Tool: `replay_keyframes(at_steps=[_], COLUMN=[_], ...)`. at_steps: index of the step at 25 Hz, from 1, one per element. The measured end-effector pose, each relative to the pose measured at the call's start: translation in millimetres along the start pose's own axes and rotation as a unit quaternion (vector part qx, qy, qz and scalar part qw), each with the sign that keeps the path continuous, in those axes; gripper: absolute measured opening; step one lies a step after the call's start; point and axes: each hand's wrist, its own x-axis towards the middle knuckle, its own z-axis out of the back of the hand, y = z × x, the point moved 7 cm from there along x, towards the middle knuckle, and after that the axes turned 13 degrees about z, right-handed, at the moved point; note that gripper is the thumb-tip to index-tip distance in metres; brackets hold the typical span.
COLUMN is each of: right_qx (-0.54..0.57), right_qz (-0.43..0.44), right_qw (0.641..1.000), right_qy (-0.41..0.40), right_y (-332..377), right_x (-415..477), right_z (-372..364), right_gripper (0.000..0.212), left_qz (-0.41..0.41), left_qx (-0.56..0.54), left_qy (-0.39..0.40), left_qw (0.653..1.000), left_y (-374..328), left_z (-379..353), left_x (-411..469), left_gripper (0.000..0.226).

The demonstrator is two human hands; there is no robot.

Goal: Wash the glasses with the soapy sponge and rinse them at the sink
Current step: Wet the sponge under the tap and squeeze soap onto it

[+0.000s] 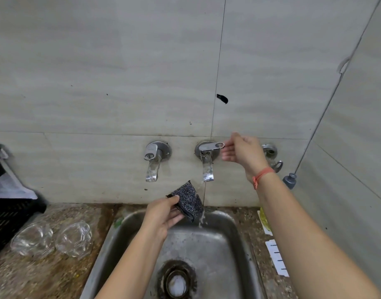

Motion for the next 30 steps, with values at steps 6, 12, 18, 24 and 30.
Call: replay_keyframes(at_steps=[6, 12, 18, 24, 30], right_qx=[-0.087, -0.111, -0.01, -0.066, -0.147], right_qz=[-0.071, -0.097, -0.05, -0.079, -0.082], right_qw=[0.977, 0.959, 0.992, 0.99, 0.901], right_qy=[0.181, 0.244, 0.117, -0.099, -0.4], right_y=[16, 12, -11, -103, -157], right_x=[1, -30, -54, -87, -123], right_z=[-11, -42, -17, 66, 139], right_gripper=[0.023, 0.028, 0.033, 0.016, 0.055], left_qz=[-0.02, -0.03, -0.026, 0.007, 0.053], left_qx=[0.011, 0.002, 0.012, 0.006, 0.016], left_qy=[-0.001, -0.017, -0.024, -0.021, -0.022], left_qw=[1.0, 0.999, 0.999, 1.0, 0.998], left_y=[-4, -1, 7, 29, 53], left_z=[-1, 7, 5, -9, -25], left_x=[1, 3, 3, 6, 18], left_gripper=[0.003, 0.007, 0.009, 0.007, 0.011])
